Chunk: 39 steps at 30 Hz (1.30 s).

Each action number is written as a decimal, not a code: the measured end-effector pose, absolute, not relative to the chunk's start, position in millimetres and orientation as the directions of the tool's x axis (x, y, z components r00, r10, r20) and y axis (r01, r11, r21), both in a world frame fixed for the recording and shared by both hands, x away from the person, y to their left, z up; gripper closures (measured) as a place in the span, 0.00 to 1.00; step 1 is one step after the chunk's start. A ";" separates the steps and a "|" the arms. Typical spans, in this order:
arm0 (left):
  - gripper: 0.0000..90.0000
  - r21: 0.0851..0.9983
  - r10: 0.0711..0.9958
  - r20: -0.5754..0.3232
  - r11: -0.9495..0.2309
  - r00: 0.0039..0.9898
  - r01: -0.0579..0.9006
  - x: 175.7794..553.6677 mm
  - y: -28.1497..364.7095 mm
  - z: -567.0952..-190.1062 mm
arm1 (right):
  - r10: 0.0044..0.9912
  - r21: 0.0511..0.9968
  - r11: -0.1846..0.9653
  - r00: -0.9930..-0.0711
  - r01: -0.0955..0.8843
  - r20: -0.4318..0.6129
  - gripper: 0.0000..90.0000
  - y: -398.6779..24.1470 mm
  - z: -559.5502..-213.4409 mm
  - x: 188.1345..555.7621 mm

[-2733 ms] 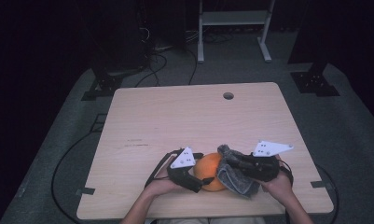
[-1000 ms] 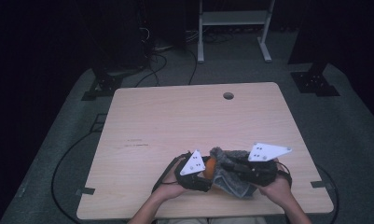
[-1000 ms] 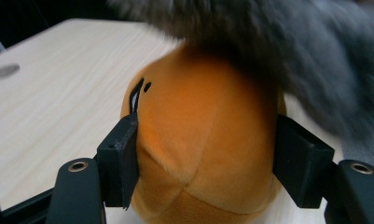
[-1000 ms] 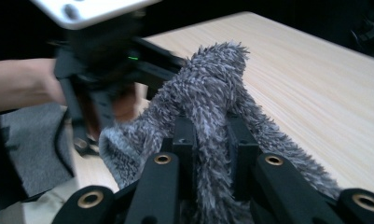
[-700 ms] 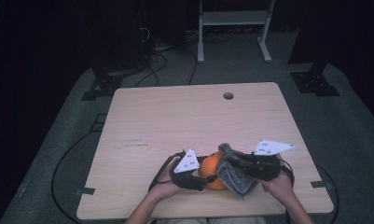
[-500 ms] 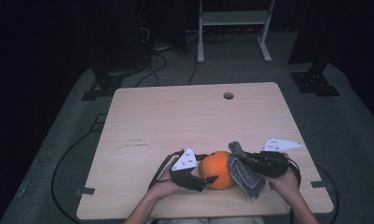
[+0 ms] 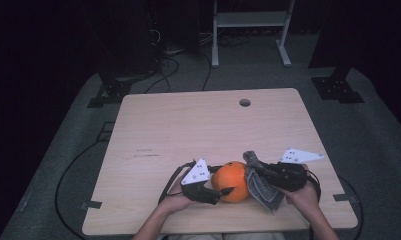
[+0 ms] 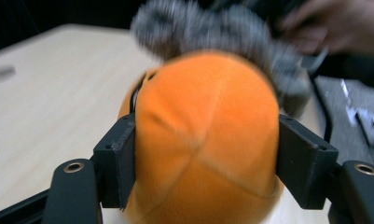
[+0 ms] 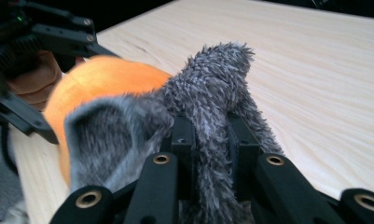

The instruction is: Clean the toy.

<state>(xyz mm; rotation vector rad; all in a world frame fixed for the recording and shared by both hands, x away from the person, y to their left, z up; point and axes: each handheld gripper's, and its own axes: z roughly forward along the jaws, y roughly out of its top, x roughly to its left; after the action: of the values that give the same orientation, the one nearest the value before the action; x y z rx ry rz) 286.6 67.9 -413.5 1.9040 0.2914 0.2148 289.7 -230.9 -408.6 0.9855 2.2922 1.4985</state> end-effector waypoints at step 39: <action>0.08 0.911 0.254 -0.043 -0.388 0.966 0.142 302.3 87.5 -431.0 | 0.573 0.876 0.241 -0.789 0.419 0.219 0.82 -208.0 -416.8 291.0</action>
<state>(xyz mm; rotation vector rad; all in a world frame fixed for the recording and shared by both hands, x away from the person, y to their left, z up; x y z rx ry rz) 302.3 87.5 -431.0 1.9764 0.2831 0.1228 291.0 -208.0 -416.8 0.9493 2.3558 1.5873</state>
